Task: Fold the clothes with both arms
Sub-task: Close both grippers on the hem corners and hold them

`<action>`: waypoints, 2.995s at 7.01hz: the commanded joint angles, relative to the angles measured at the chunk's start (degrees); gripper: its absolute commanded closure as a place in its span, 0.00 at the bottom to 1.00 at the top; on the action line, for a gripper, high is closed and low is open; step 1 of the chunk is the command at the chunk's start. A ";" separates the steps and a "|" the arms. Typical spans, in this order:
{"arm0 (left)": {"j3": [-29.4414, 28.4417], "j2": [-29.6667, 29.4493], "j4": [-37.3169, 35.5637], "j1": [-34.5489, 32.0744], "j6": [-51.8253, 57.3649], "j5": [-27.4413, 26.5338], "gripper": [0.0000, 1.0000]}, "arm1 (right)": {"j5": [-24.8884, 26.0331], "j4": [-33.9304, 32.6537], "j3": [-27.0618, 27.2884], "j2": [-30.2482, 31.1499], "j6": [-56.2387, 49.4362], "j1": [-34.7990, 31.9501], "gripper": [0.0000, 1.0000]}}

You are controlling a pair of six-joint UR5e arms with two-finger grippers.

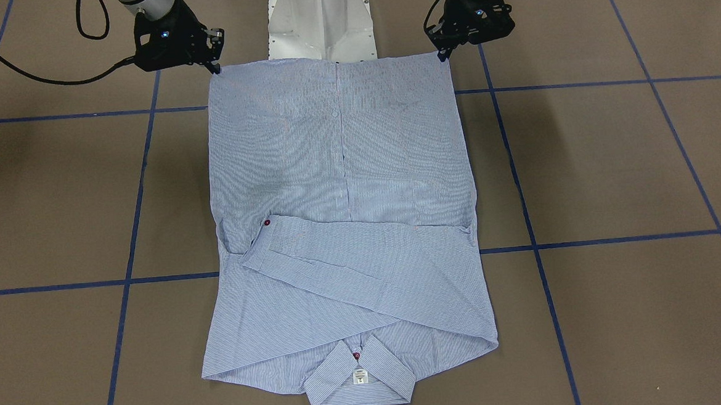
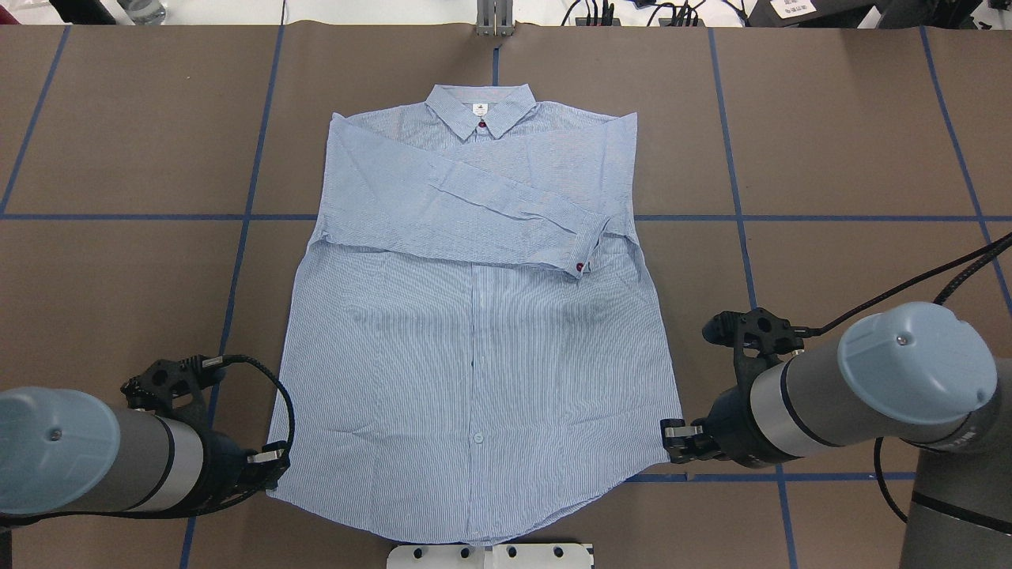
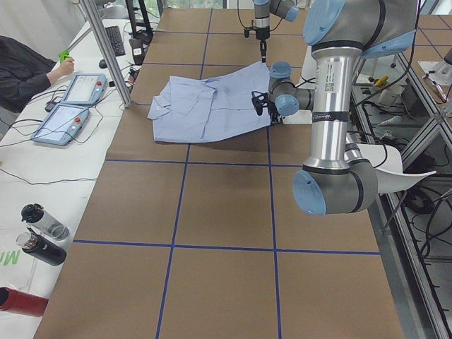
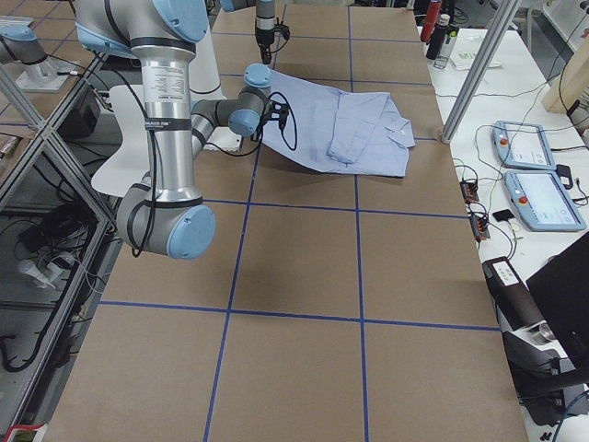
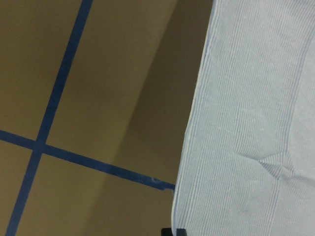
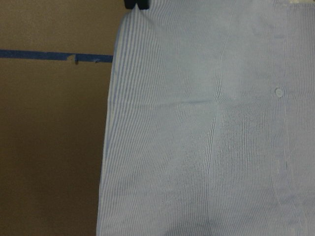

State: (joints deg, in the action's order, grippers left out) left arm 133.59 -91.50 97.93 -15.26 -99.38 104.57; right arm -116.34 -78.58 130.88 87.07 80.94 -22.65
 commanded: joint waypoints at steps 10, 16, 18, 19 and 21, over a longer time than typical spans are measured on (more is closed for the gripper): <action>-1.58 0.01 -0.37 -2.40 3.22 2.13 1.00 | -1.79 0.09 -1.77 1.00 -0.17 -3.45 1.00; -2.37 -0.08 -0.28 -3.46 3.93 2.30 1.00 | -1.70 0.09 -2.82 0.83 -0.17 -3.98 1.00; -2.37 -0.08 -0.20 -4.16 3.93 3.17 1.00 | -1.70 0.09 -3.26 0.83 -0.17 -4.24 1.00; -2.37 0.01 -0.19 -4.16 3.93 3.18 1.00 | -1.79 0.09 -3.26 0.74 -0.17 -4.42 1.00; -2.37 -0.08 -0.28 -4.25 3.93 3.18 1.00 | -1.79 0.09 -3.52 0.74 -0.17 -4.68 1.00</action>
State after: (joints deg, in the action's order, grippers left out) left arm 131.22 -91.52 97.71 -19.46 -95.45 107.76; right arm -118.11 -78.49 127.52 87.82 80.77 -27.15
